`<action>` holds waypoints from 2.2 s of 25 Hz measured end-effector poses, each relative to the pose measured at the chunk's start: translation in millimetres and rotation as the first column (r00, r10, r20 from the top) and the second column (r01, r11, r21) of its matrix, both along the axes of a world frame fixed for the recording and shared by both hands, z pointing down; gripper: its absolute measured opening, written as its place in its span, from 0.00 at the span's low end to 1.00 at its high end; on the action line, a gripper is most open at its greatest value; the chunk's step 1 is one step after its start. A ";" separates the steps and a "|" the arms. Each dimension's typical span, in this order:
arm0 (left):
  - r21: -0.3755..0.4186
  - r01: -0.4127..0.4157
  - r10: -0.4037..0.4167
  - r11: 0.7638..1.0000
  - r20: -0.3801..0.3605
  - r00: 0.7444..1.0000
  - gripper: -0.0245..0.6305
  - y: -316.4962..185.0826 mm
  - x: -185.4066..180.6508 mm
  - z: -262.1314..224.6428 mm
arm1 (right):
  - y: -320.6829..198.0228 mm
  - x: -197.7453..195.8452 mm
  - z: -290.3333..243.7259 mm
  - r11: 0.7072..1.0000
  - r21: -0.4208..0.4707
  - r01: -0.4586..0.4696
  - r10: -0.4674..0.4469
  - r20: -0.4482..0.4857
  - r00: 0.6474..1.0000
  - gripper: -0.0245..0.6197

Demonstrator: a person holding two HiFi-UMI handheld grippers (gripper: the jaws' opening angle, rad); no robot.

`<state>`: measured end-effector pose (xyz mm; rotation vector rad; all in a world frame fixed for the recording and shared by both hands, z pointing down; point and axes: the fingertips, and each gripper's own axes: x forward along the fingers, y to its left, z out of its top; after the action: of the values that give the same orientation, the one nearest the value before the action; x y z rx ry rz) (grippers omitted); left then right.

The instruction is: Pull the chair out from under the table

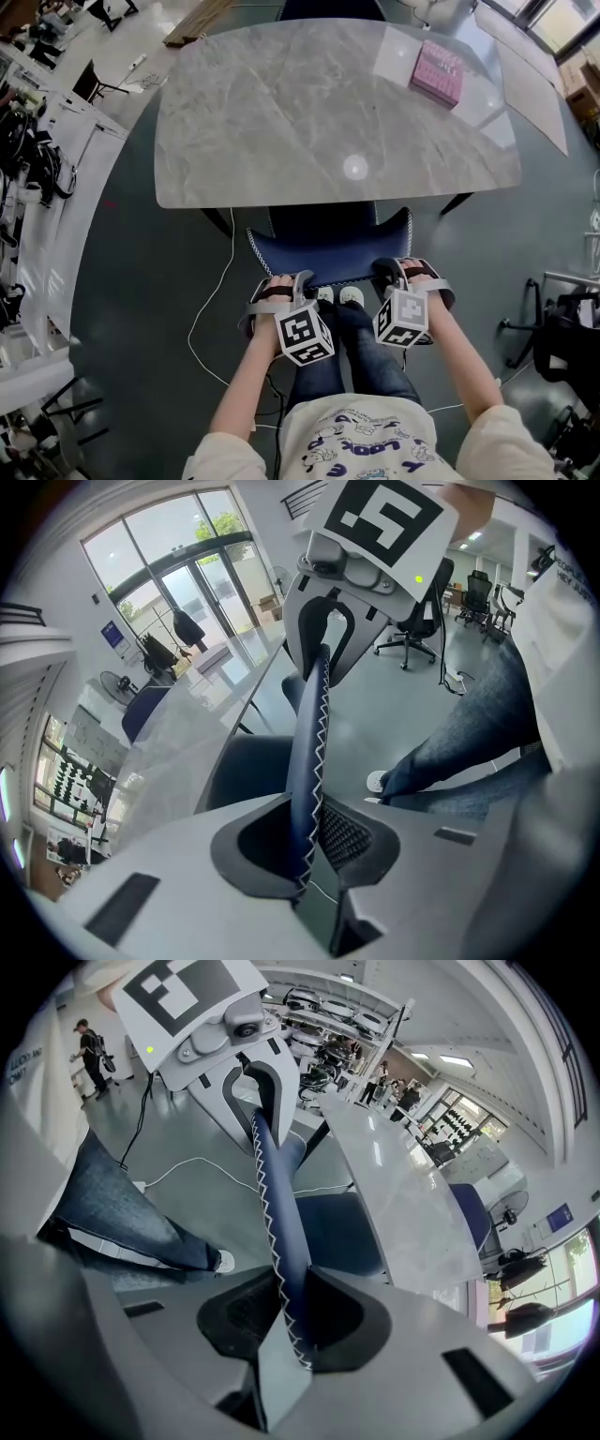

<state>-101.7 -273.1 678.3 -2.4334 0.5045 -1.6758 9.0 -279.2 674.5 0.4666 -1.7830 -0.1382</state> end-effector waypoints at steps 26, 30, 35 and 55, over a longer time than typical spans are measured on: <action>0.011 0.076 -0.076 0.997 0.029 0.997 0.15 184.9 11.9 -12.4 | 175.3 10.1 -13.6 0.989 -0.030 0.142 -0.142 0.019 0.990 0.17; -0.003 0.082 -0.082 0.997 0.029 0.996 0.15 214.5 11.4 -12.5 | 204.3 8.8 -13.0 0.988 -0.038 0.152 -0.151 0.021 0.988 0.17; -0.011 0.090 -0.090 0.996 0.053 0.995 0.15 257.3 6.5 -10.5 | 247.0 6.3 -10.8 0.988 -0.050 0.145 -0.144 0.018 0.989 0.17; -0.052 0.024 -0.021 0.998 0.045 0.999 0.15 381.6 -6.4 -11.2 | 376.3 -6.0 -7.2 0.993 -0.078 0.083 -0.083 0.013 0.996 0.17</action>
<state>-108.2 108.6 667.1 -2.4287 0.4897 -1.7700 3.0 97.1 667.4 0.3373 -1.8111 -0.1234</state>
